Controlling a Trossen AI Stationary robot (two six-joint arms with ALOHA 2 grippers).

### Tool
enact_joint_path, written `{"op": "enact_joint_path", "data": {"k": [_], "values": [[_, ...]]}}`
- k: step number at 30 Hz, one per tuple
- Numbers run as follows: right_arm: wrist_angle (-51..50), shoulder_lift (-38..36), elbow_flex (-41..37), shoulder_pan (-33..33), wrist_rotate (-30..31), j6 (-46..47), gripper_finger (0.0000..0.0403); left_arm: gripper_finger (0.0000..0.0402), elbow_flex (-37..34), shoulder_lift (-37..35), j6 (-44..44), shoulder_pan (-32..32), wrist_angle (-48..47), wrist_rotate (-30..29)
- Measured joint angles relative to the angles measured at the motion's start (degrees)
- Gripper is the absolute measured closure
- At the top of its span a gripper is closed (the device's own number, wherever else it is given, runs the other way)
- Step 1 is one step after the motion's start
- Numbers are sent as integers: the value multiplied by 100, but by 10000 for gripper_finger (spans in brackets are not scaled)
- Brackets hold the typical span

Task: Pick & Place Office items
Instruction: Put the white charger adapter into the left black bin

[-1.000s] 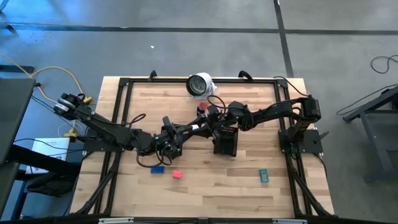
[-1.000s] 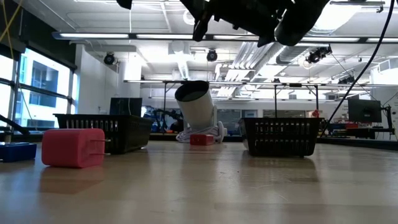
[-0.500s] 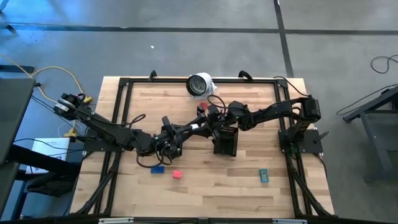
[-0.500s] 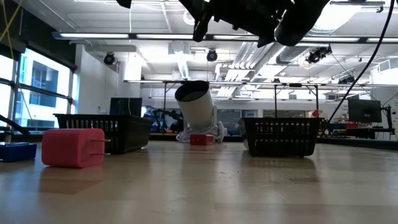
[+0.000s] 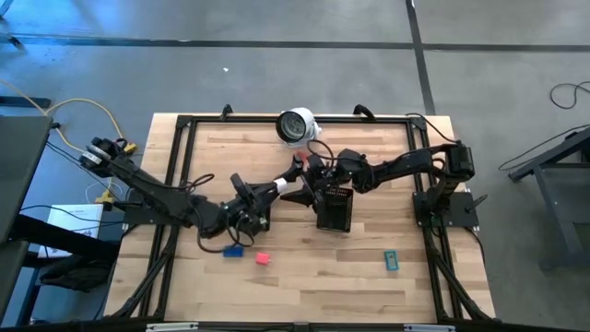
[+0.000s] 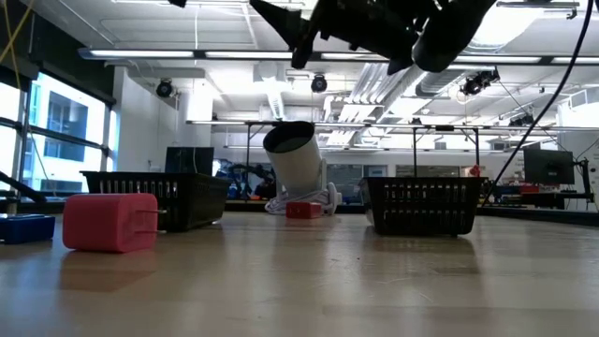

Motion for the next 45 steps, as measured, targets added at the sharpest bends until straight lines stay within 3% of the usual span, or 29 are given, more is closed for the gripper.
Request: {"op": "enact_joint_path", "data": {"k": [14, 18, 21, 24, 27, 30, 34, 40, 45], "values": [[-1071, -173, -4, -679, -225, -186, 125, 280, -3, -369, -247, -829, -24, -1848], [-1870, -711, -4, -681, -203, -675, 125, 280, -5, -844, -669, -998, -38, -1851], [-2817, -1328, -2, -624, 210, -1224, 125, 280, -5, -1378, -1273, -1101, -494, -1329], [-4050, -2058, -2, -465, 1033, -1845, 125, 280, -7, -2095, -2514, -1060, -1758, -473], [-4985, -2710, -2, -213, 1830, -2278, 125, 280, -7, -2860, -4080, -644, -3269, 806], [-5596, -3264, -2, 58, 2414, -2523, 125, 280, -32, -3383, -5159, -17, -4179, 1737], [-6293, -3817, 0, 341, 3040, -2606, 125, 280, -130, -3680, -5702, 737, -4627, 2594], [-6948, -4261, -170, 670, 3845, -2503, 125, 280, -242, -3573, -6168, 1749, -5029, 4005], [-7012, -4529, -565, 909, 4328, -2400, 125, 280, -347, -3376, -6464, 2446, -5356, 4655]]}}
